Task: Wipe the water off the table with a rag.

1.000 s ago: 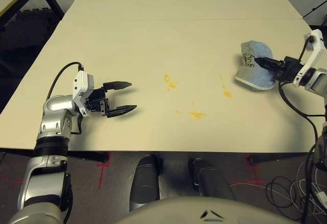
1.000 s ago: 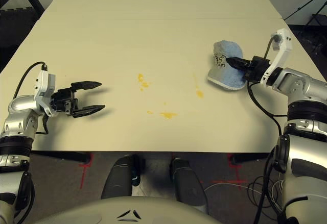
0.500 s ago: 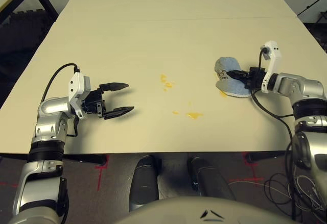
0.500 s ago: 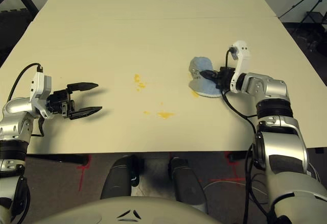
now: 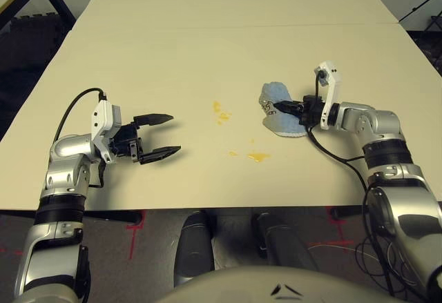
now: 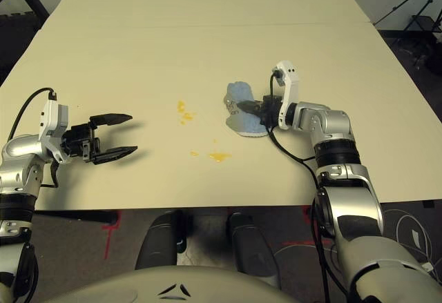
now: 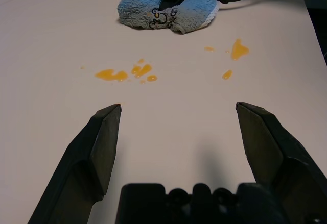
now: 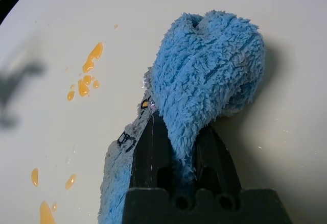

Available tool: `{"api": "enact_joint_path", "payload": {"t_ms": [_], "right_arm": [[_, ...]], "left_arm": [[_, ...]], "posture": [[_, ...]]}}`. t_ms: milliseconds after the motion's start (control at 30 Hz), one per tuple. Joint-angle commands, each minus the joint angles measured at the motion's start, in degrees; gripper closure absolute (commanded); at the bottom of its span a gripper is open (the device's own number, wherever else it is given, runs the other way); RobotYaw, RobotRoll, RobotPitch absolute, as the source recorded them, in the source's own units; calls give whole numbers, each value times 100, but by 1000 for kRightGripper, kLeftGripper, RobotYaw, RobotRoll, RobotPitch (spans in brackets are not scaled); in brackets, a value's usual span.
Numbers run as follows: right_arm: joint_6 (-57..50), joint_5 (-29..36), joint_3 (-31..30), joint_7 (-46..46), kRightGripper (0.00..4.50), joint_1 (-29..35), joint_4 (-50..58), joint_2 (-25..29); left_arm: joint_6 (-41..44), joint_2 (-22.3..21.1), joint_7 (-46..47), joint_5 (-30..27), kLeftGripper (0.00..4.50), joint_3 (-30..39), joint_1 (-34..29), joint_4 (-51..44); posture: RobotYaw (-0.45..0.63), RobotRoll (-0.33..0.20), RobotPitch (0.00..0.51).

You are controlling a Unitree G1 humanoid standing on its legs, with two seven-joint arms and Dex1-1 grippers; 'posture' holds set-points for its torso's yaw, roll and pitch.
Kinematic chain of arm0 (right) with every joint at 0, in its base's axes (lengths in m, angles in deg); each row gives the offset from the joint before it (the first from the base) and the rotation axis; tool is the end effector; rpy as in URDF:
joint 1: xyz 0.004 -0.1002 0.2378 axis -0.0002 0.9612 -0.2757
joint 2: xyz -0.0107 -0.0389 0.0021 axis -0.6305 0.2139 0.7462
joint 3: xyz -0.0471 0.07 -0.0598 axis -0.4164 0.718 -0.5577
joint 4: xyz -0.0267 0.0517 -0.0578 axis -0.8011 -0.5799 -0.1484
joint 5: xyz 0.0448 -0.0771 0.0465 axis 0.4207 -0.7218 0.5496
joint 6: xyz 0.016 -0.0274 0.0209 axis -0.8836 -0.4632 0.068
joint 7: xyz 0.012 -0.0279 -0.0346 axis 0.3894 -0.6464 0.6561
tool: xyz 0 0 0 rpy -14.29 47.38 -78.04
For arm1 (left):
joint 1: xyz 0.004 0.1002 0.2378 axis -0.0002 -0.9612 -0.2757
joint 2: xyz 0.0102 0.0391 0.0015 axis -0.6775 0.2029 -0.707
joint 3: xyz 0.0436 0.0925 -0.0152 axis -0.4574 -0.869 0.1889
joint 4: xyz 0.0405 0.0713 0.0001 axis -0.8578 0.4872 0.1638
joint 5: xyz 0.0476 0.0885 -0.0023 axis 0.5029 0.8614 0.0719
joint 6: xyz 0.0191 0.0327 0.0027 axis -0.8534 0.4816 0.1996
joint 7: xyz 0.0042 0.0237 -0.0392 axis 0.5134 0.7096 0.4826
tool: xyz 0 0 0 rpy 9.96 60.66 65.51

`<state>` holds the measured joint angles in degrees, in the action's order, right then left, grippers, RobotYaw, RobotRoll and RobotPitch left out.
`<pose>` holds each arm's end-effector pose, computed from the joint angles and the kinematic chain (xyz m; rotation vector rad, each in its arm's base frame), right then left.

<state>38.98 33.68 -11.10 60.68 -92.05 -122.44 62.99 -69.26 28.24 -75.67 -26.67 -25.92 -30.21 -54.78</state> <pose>0.3200 -0.2153 0.1130 0.3105 0.5145 0.8392 0.2478 0.3115 0.1249 0.2666 0.0199 -1.1973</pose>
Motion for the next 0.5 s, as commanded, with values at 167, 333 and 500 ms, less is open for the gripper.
{"api": "enact_joint_path", "payload": {"t_ms": [167,333,500], "right_arm": [[-17,-208,-106,88,4251,265,-516,734],[131,-182,27,258,4252,245,-808,1382],[259,-199,122,368,4254,212,-1058,1930]], "left_arm": [[-2,-84,-18,2,0,-16,-52,-29],[-33,-59,-38,16,0,-42,6,37],[-74,-21,-54,35,0,-81,94,128]], "posture": [[175,0,184],[168,0,182],[156,0,180]]}}
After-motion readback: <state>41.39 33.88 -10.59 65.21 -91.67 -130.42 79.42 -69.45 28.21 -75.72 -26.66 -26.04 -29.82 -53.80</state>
